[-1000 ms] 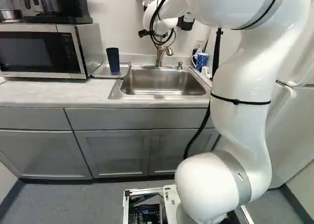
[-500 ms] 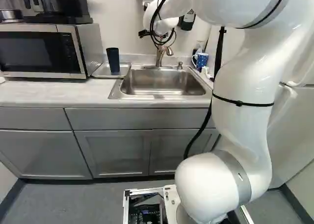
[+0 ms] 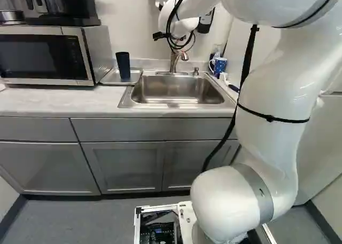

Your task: Rinse the cup and place it in the tray

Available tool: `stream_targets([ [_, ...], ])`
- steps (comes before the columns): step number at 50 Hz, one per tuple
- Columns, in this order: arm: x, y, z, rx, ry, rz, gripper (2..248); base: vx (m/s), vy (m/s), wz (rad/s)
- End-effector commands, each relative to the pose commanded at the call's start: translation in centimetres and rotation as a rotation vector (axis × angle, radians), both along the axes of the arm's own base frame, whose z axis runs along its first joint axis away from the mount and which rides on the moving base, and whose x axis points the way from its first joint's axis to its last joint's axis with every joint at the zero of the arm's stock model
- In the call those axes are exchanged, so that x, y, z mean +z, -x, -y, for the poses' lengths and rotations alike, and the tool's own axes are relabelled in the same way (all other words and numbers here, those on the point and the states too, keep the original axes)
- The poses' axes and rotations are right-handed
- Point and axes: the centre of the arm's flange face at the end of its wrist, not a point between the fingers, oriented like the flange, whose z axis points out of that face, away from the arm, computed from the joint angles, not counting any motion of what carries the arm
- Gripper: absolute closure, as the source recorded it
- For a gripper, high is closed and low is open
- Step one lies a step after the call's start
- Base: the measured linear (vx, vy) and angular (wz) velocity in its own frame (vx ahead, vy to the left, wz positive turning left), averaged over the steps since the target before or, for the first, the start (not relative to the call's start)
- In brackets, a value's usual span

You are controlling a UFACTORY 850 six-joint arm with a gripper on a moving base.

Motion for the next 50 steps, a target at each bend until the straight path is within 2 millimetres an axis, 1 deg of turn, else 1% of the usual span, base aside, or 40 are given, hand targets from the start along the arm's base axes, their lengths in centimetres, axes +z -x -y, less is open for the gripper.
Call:
stream_targets([
  [25,0.0,4.1,2.8,-0.042,0.002,-0.024,3,0.0,0.0,0.0],
  [50,-1.2,7.3,5.9,-0.095,0.014,-0.174,3,0.0,0.0,0.0],
])
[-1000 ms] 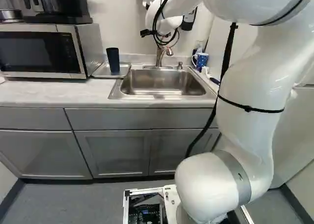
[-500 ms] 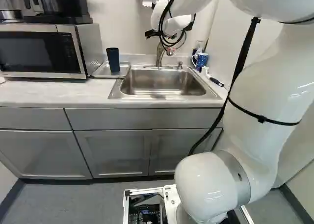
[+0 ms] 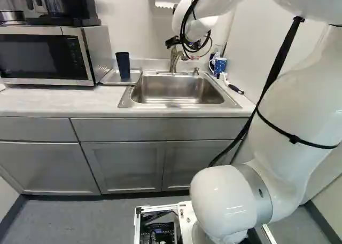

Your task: Rinse the cup and place it in the tray

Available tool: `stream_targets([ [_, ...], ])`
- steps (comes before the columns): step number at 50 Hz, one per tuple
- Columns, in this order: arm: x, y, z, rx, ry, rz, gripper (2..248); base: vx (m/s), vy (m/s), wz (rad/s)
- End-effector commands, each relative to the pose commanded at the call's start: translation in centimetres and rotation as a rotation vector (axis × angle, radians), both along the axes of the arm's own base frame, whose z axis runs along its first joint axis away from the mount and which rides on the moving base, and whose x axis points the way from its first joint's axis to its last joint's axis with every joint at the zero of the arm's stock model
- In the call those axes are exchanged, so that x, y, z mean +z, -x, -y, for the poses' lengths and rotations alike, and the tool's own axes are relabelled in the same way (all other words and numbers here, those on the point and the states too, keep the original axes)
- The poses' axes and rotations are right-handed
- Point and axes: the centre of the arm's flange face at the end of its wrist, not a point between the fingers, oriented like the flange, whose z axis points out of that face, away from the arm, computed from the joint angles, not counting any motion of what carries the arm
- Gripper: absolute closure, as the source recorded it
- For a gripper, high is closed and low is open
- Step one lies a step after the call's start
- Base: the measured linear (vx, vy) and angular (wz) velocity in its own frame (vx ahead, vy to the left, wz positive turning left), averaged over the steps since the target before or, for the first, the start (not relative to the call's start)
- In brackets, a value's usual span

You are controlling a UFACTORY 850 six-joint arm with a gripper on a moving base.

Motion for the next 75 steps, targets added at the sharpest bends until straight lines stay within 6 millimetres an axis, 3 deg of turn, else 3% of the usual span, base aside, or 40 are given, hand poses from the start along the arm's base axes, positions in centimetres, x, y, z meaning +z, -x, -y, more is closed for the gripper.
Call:
stream_targets([
  [58,-3.8,6.9,2.3,-0.025,0.083,-0.581,3,0.0,0.0,0.0],
  [75,-3.8,7.2,2.3,-0.025,0.083,-0.589,3,0.0,0.0,0.0],
])
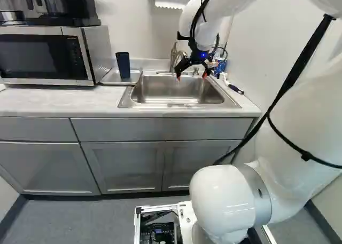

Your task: Rinse the cup and place it in the tray

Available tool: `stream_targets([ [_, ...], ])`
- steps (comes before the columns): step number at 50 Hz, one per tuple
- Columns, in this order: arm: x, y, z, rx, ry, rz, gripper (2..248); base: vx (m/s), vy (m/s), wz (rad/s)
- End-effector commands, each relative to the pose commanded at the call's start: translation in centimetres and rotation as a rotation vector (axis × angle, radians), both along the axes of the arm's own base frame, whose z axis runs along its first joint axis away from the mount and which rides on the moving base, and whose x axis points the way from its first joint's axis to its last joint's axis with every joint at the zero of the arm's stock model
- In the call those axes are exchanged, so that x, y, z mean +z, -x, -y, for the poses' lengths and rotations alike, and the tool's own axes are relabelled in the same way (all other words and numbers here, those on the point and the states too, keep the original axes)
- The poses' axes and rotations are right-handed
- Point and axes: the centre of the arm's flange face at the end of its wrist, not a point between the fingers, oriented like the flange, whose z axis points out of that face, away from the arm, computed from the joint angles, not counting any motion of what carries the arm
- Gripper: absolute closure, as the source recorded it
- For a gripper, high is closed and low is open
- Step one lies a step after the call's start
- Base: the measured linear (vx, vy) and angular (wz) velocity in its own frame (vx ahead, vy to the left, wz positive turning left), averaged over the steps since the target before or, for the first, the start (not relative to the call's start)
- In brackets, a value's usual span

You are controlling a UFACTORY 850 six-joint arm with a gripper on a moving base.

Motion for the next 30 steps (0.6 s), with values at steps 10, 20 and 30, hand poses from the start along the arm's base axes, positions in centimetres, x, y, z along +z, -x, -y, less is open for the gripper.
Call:
stream_targets([
  [10,0.0,0.0,0.0,0.0,0.0,0.0,3,0.0,0.0,0.0],
  [20,0.0,0.0,0.0,0.0,0.0,0.0,3,0.0,0.0,0.0],
  [30,0.0,0.0,0.0,0.0,0.0,0.0,3,0.0,0.0,0.0],
])
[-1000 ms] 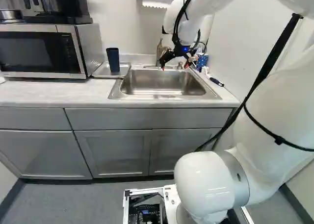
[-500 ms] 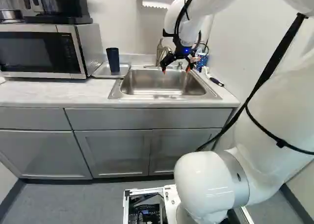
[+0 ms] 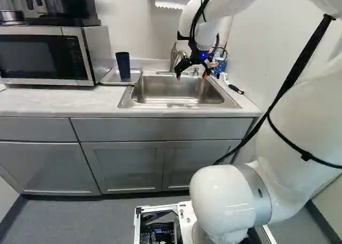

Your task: Rinse the cup and place it in the tray

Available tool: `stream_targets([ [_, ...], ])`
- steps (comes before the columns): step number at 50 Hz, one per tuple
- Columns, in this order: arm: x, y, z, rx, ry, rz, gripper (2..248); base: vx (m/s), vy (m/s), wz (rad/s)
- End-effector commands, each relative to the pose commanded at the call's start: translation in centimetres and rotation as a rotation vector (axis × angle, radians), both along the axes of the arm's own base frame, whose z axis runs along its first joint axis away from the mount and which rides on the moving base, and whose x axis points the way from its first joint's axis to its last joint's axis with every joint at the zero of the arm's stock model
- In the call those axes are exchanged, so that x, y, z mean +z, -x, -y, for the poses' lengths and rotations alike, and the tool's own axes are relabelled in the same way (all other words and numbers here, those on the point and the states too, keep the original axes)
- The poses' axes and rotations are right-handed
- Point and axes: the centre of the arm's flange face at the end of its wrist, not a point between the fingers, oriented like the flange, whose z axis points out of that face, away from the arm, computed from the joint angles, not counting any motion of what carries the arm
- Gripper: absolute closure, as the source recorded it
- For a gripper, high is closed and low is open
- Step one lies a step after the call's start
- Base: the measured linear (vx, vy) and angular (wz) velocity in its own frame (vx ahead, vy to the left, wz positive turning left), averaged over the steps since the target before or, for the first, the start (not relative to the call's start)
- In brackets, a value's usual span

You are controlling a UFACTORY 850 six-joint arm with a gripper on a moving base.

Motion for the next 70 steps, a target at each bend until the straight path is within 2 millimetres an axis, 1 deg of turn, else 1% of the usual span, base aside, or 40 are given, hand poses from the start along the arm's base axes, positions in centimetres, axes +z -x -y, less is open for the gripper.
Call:
stream_targets([
  [31,0.0,0.0,0.0,0.0,0.0,0.0,3,-0.04,0.008,-0.02],
  [70,0.0,0.0,0.0,0.0,0.0,0.0,3,-0.107,0.036,-0.007],
])
